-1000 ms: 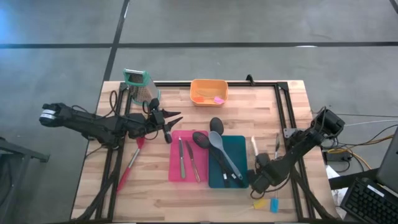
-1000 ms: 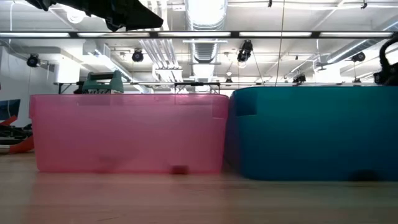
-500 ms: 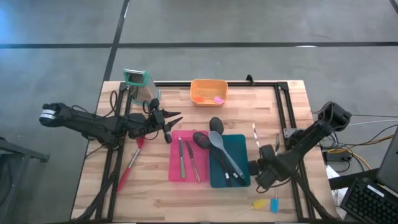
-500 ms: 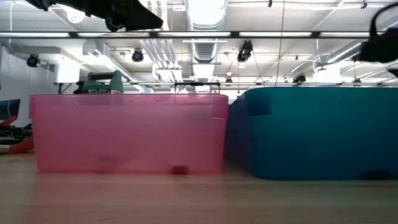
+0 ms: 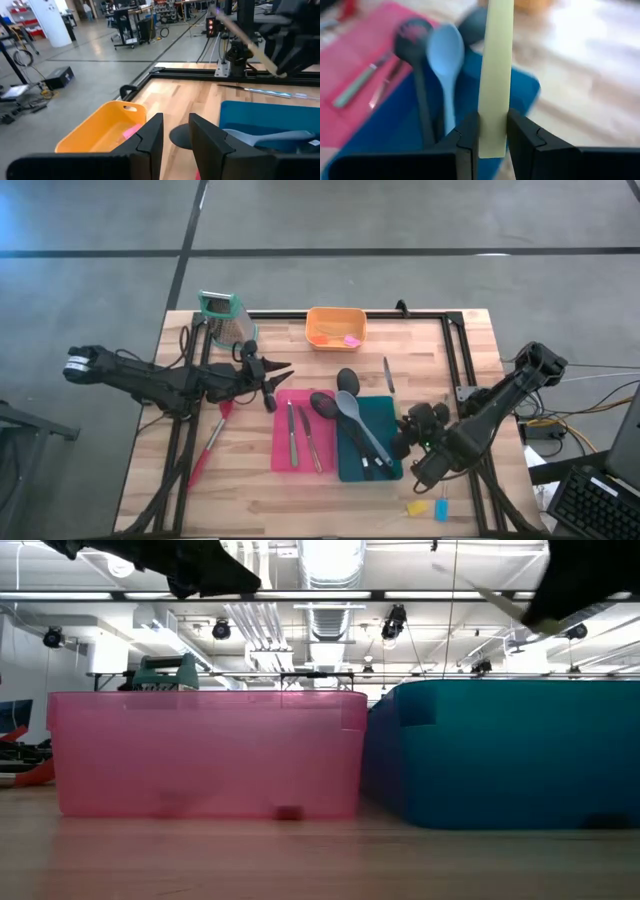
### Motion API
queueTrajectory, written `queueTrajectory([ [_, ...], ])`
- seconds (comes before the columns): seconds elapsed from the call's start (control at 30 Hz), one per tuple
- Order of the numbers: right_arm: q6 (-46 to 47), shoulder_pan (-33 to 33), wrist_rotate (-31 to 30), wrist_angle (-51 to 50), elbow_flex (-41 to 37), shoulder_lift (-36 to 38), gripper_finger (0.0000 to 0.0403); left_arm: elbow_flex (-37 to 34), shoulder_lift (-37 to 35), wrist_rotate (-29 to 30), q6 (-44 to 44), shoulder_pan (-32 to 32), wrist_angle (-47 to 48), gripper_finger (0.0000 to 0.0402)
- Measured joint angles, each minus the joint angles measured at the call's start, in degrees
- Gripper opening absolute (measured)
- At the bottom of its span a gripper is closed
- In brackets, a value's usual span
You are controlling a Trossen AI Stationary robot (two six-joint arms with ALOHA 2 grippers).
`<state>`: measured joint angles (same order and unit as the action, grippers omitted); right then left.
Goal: Pick & Place Kitchen Items
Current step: Put the yellow knife into the red bin
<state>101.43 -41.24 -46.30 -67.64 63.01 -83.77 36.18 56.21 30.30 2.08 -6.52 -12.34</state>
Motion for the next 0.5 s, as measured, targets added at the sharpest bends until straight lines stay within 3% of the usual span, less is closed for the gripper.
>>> queueTrajectory([
  [0.3,-19.0,1.3,-17.4,3.0,3.7,-2.3,0.0060,0.0,0.9,-3.3,-2.2,0.0,0.9,0.0096],
  [0.5,-31.4,2.3,-26.7,12.9,1.2,-3.9,0.0060,0.0,3.6,-11.4,2.6,0.0,-3.1,0.0096],
])
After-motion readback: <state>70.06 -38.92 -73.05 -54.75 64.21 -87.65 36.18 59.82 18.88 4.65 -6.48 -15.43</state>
